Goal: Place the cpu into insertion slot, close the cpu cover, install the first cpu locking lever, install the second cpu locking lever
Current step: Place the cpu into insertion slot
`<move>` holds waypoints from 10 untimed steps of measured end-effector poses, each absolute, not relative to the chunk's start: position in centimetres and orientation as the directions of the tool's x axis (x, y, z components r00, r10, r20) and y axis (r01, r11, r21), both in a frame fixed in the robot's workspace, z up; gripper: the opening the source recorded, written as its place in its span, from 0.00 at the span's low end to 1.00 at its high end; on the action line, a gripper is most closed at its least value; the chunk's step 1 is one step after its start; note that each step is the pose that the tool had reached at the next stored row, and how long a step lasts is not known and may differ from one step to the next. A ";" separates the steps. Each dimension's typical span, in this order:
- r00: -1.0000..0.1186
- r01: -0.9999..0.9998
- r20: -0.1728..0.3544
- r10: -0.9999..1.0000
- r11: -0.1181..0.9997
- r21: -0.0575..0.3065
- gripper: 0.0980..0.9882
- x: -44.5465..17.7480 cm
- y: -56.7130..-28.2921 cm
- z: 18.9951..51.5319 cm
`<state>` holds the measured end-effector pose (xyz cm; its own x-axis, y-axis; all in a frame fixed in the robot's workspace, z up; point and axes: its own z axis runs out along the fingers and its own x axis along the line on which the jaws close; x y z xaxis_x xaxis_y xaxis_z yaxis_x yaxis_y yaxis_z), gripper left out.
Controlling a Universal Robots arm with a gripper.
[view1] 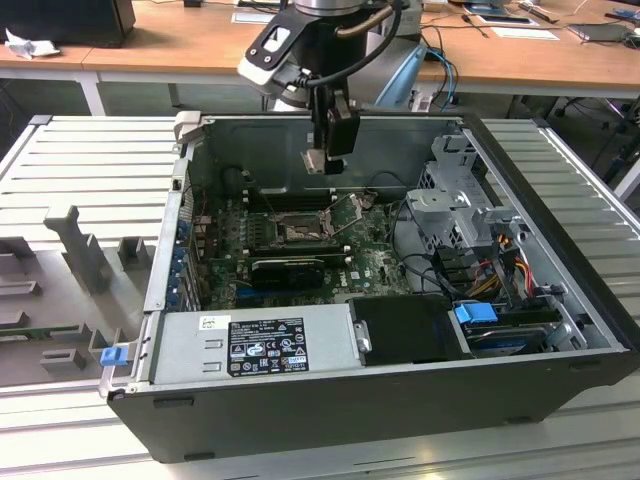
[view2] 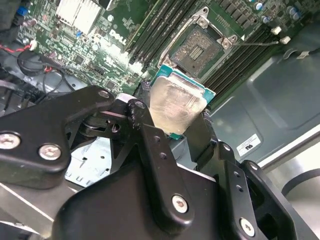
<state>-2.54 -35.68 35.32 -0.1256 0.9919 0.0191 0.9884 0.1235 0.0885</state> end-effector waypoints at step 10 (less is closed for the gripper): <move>-0.125 0.989 0.019 0.992 0.122 0.088 0.48 -2.5 -35.7 34.4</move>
<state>-2.54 -35.68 34.44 -0.1246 0.9920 0.0191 0.9886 0.1224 0.0880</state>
